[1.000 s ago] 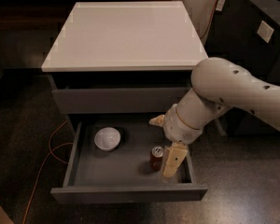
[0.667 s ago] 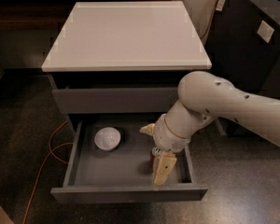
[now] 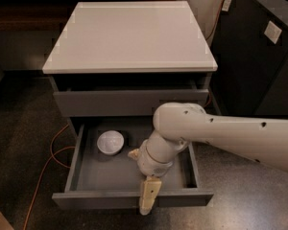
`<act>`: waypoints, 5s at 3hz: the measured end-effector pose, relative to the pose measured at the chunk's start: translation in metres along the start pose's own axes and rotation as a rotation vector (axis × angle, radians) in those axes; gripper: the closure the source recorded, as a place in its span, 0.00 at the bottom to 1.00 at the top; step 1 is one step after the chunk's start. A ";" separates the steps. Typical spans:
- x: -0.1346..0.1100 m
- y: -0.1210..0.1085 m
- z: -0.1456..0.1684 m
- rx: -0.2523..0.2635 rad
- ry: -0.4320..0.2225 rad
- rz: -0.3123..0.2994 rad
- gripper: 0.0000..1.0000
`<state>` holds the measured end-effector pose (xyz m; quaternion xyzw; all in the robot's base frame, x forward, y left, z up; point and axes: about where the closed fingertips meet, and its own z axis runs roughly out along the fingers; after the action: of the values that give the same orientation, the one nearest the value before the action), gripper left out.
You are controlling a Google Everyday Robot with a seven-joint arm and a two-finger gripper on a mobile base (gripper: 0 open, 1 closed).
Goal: Close middle drawer
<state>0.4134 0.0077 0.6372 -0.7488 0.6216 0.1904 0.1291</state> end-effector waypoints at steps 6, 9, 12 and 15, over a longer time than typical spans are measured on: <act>0.029 0.007 0.124 -0.057 0.139 0.005 1.00; 0.076 0.002 0.194 0.024 0.214 0.080 1.00; 0.106 -0.035 0.192 0.143 0.209 0.124 1.00; 0.122 -0.084 0.186 0.196 0.176 0.131 1.00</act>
Offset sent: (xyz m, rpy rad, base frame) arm -0.0155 0.0249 -0.0591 -0.0370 0.0159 0.0133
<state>0.4917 -0.0035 0.4127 -0.7042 0.6937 0.0702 0.1340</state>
